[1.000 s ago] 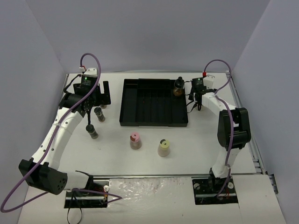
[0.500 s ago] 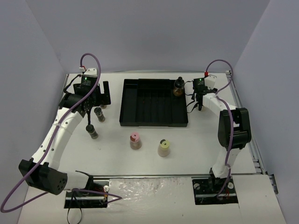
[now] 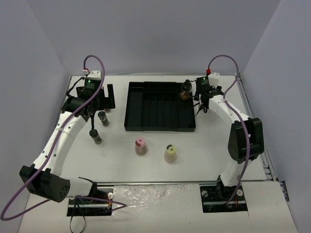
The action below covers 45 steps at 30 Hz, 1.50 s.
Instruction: Organize the condiment bottles
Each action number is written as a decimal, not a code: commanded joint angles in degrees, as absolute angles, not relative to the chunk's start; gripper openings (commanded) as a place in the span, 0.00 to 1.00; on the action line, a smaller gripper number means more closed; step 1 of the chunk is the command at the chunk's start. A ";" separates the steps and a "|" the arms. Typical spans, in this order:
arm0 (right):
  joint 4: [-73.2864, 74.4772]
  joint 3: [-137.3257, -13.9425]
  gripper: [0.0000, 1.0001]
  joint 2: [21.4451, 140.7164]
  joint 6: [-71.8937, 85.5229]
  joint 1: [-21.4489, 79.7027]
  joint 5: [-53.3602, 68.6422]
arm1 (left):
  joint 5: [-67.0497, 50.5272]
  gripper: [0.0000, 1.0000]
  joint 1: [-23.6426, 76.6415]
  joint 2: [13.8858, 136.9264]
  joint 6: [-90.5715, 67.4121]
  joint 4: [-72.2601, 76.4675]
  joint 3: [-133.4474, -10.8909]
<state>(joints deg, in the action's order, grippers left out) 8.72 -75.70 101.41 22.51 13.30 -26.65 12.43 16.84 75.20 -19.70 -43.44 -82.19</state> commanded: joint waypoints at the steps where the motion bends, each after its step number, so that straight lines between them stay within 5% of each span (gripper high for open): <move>1: 7.63 -81.92 0.00 92.85 21.53 15.78 -30.97 | 12.92 0.93 17.05 74.15 -19.62 -40.87 -83.50; 45: -4.32 -70.78 0.00 103.10 22.94 25.19 -26.39 | 12.69 0.94 17.14 74.66 -19.51 -40.73 -83.50</move>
<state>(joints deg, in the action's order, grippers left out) 2.91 -71.30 103.33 21.97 24.85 -23.53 12.43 16.84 75.22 -19.73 -43.42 -82.15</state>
